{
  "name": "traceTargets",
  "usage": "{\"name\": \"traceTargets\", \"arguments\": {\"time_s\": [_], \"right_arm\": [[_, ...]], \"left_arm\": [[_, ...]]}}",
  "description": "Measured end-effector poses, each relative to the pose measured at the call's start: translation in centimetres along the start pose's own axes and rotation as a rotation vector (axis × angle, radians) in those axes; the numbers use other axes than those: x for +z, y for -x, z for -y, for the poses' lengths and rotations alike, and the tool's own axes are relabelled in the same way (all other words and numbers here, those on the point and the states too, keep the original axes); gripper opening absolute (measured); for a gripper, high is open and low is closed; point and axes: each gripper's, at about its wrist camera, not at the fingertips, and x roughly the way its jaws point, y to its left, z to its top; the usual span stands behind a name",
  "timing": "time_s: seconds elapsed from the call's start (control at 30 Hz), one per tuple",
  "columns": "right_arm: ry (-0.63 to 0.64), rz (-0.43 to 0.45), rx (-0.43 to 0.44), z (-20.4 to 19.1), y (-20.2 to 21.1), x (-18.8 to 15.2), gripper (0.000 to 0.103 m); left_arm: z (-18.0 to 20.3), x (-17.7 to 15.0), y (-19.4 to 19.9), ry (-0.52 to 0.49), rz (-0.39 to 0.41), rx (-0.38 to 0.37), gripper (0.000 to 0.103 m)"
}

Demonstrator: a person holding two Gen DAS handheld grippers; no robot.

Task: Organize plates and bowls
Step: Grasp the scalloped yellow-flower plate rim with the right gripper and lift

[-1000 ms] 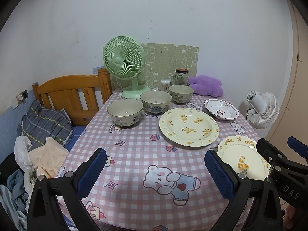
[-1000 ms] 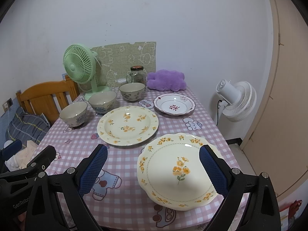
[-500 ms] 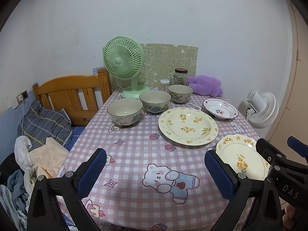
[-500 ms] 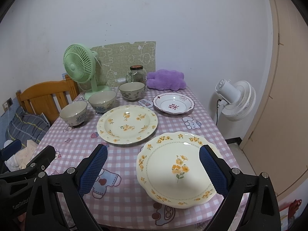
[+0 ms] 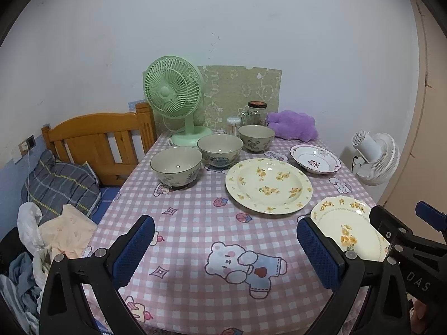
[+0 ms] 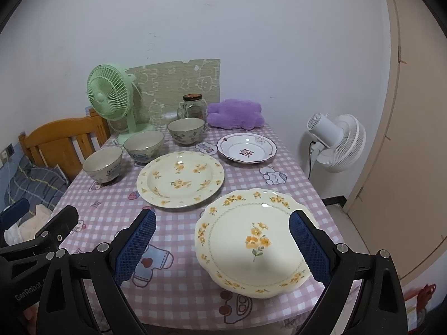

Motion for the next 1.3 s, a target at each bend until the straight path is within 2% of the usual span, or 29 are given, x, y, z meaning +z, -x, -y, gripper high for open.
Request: {"name": "traceTargets", "arguments": {"time_s": [0.13,0.33,0.4,0.57,0.87,1.0,1.13,1.3], "right_arm": [[-0.008,-0.014,-0.017,-0.8,-0.3,0.3,0.098],[-0.034,-0.035,-0.049,-1.5,-0.5,1.1,0.098],[-0.048,-0.047,-0.056,-1.6,-0.7,1.4,0.098],[-0.062,-0.066,-0.091,-0.7,-1.3,1.8,0.098],[-0.078,-0.133,-0.099,4.9,-5.7,2.1,0.098],[-0.041,-0.160,-0.072,7.6,-8.2,2.5,0.098],[-0.020,-0.203,-0.027,10.3,-11.1,2.6,0.098],[0.010,-0.270,0.001,12.9,-14.6,1.6,0.098]], "left_arm": [[-0.4,0.4,-0.4,-0.014,-0.006,0.000,0.102],[-0.9,1.0,-1.2,-0.038,-0.020,-0.043,0.102],[-1.0,1.3,-1.6,-0.031,-0.028,-0.078,0.098],[0.5,1.6,-2.8,-0.052,-0.065,-0.105,0.096],[6.9,1.3,-6.5,-0.086,-0.161,-0.137,0.096],[9.7,1.0,-8.5,-0.062,-0.192,-0.109,0.096],[12.1,0.5,-10.7,-0.027,-0.241,-0.091,0.089],[14.8,-1.0,-13.3,-0.049,-0.325,-0.047,0.085]]}}
